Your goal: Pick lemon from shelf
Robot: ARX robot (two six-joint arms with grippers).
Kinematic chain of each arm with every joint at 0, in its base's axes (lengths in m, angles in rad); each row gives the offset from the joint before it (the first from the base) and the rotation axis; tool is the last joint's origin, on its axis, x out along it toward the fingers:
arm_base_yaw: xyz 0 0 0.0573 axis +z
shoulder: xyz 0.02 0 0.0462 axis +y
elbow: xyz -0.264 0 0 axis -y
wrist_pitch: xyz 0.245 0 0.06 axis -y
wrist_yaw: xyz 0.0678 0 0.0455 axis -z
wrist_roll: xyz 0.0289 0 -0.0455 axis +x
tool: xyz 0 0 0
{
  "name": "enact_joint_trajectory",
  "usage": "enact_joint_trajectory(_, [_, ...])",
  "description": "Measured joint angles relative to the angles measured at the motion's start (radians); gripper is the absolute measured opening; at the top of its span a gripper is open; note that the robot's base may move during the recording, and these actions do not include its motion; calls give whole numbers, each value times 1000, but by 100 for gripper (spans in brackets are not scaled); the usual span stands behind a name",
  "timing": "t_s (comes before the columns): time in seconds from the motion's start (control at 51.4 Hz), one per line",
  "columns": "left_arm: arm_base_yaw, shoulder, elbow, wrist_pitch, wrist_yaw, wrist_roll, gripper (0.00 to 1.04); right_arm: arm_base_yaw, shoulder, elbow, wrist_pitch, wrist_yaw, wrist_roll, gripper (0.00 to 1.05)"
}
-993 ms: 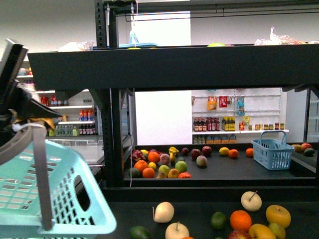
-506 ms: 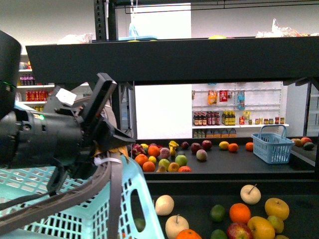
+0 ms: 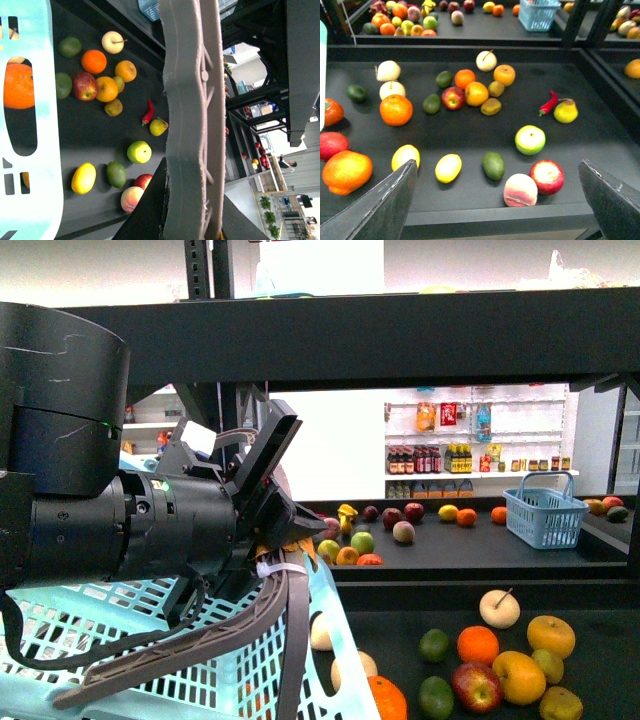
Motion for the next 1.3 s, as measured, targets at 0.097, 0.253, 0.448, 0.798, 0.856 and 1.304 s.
enact_joint_trajectory(0.097, [0,0,0,0,1,6,9,-76,277,119,113,-153,25,97])
enact_joint_trajectory(0.253, [0,0,0,0,1,5,9,-140,709,360,168,-336,50,97])
enact_joint_trajectory(0.448, [0,0,0,0,3,9,9,-138,1137,628,135,-405,45,97])
enact_joint_trajectory(0.798, [0,0,1,0,3,9,9,-69,1627,935,94,-348,33,97])
enact_joint_trajectory(0.856, [0,0,1,0,3,9,9,-56,1686,959,94,-325,17,97])
enact_joint_trajectory(1.304, [0,0,1,0,3,9,9,-4,1999,1138,134,-238,-31,97])
